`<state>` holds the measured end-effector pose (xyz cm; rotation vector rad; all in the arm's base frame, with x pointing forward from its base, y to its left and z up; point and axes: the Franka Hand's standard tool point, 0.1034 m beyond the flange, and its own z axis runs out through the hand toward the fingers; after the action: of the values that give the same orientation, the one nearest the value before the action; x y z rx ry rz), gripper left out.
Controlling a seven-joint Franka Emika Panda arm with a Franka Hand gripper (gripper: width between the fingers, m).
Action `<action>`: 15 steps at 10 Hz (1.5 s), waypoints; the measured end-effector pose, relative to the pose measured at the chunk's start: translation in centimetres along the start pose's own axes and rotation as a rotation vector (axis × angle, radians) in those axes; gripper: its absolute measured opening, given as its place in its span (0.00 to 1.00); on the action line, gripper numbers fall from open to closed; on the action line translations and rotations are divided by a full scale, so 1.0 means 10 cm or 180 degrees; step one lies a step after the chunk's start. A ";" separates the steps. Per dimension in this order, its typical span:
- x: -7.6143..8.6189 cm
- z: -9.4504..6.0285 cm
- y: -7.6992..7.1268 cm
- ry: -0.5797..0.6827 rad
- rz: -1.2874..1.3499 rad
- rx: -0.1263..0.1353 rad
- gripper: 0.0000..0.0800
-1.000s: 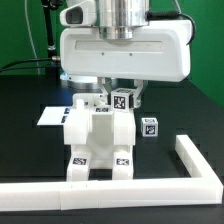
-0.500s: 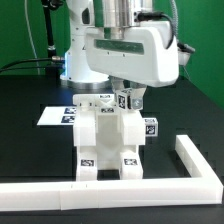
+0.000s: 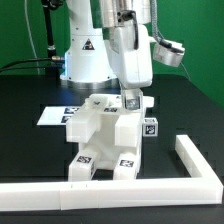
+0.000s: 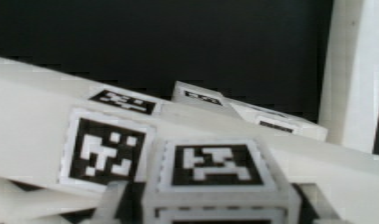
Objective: Assemble chair
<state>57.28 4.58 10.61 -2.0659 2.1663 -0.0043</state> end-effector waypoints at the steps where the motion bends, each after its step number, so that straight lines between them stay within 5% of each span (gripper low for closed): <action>1: 0.00 0.00 0.00 0.0000 0.0007 -0.0001 0.34; 2: 0.00 0.00 0.00 0.0000 -0.0075 -0.0002 0.53; 3: 0.00 0.00 0.01 0.0000 -0.0247 -0.0011 0.53; 5: -0.03 0.01 0.03 -0.0023 -0.1340 -0.0042 0.79; 6: -0.22 0.01 0.05 -0.0075 -0.1829 -0.0042 0.81; 7: -0.29 0.03 0.10 -0.0112 -0.2453 -0.0140 0.81; 10: -0.23 0.03 0.09 -0.0117 -0.3184 -0.0143 0.81; 14: 0.07 -0.15 -0.05 0.0023 -0.4621 -0.0132 0.81; 15: -0.05 -0.11 -0.07 0.0133 -0.5184 -0.0164 0.81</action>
Offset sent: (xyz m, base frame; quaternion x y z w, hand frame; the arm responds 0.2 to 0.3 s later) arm 0.0036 0.0033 0.0000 -0.0397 -0.0089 -0.2040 0.9781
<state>57.88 4.97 11.86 -3.0968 -0.0123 -0.1583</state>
